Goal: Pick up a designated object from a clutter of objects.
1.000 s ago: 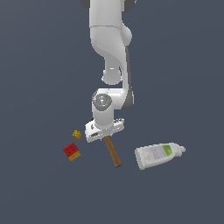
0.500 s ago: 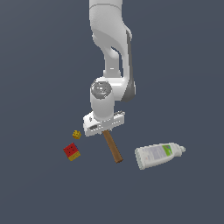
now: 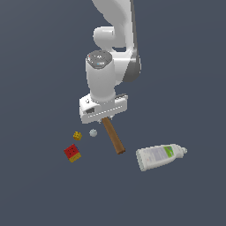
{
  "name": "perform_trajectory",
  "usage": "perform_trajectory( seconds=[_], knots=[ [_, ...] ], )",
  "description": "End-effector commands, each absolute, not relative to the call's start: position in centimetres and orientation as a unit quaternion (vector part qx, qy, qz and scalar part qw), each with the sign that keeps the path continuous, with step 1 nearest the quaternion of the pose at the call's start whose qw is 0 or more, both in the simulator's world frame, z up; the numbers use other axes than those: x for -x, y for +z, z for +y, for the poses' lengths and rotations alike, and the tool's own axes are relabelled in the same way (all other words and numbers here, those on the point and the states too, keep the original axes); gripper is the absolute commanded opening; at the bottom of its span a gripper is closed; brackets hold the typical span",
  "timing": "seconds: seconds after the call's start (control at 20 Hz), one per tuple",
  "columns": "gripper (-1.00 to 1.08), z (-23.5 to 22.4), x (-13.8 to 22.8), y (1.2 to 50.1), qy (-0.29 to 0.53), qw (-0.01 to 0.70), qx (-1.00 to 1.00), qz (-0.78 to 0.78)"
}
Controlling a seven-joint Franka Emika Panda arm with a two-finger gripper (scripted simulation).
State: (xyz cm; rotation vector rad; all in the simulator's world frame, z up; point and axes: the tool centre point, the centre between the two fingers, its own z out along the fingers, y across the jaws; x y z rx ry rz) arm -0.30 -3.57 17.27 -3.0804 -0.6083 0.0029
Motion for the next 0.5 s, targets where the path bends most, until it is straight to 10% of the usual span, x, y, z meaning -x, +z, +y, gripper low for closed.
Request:
perform_trajectory(
  seconds=[0.0, 0.45],
  knots=[
    [-1.0, -3.6, 0.6, 20.3, -0.001, 0.0, 0.981, -0.193],
    [-1.0, -3.7, 1.7, 29.8, 0.0, 0.0, 0.981, -0.193]
  ],
)
